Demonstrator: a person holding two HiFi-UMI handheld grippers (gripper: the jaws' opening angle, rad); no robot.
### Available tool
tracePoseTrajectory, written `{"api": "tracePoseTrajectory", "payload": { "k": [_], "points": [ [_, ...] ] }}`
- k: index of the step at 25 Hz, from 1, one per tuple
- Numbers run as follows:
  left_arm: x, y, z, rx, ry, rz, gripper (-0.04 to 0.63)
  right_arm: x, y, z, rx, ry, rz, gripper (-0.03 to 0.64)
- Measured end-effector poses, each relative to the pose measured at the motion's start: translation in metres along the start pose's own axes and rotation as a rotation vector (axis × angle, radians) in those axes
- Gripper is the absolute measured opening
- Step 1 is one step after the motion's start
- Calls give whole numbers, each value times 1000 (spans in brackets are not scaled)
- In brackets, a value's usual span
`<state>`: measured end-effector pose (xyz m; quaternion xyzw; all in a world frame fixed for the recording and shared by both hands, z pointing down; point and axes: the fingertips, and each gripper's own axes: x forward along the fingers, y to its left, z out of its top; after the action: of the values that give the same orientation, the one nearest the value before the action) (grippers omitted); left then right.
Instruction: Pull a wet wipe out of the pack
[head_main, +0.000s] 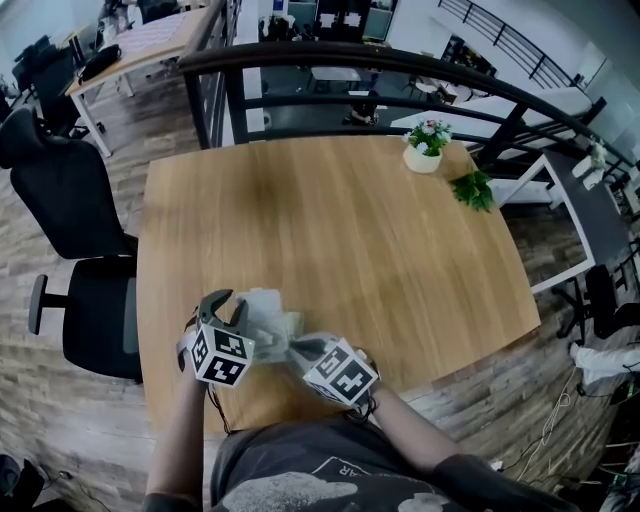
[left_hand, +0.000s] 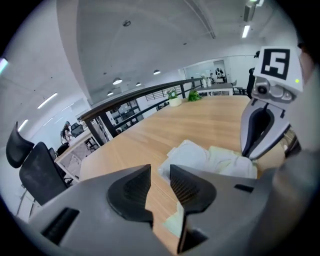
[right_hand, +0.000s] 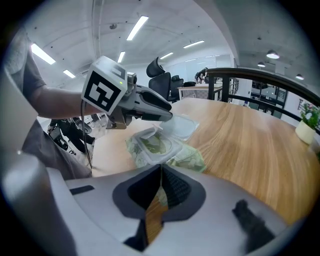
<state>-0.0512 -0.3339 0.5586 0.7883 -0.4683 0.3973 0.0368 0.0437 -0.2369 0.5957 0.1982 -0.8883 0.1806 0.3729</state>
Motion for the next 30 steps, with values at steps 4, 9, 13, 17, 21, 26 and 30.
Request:
{"api": "tracePoseTrajectory", "payload": {
  "k": [4, 9, 13, 17, 21, 26, 30],
  "points": [
    [-2, 0, 3, 23, 18, 25, 124, 1, -1, 0, 7, -7, -3, 29],
    [-36, -3, 17, -41, -65, 25, 124, 0, -1, -1, 10, -16, -20, 29],
    [-62, -23, 14, -112, -85, -33, 126, -1, -2, -1, 8, -35, -42, 29],
    [-74, -45, 15, -88, -115, -44, 132, -3, -4, -1, 96, -91, -19, 29],
    [-69, -66, 11, -53, -72, -77, 149, -3, -4, 0, 184, -132, 40, 29],
    [-55, -91, 8, -41, -9, -94, 239, -3, -6, -1, 165, -144, 63, 29],
    [-43, -89, 6, -35, 37, 14, 239, -3, -7, -1, 153, -156, 78, 29]
  ]
}}
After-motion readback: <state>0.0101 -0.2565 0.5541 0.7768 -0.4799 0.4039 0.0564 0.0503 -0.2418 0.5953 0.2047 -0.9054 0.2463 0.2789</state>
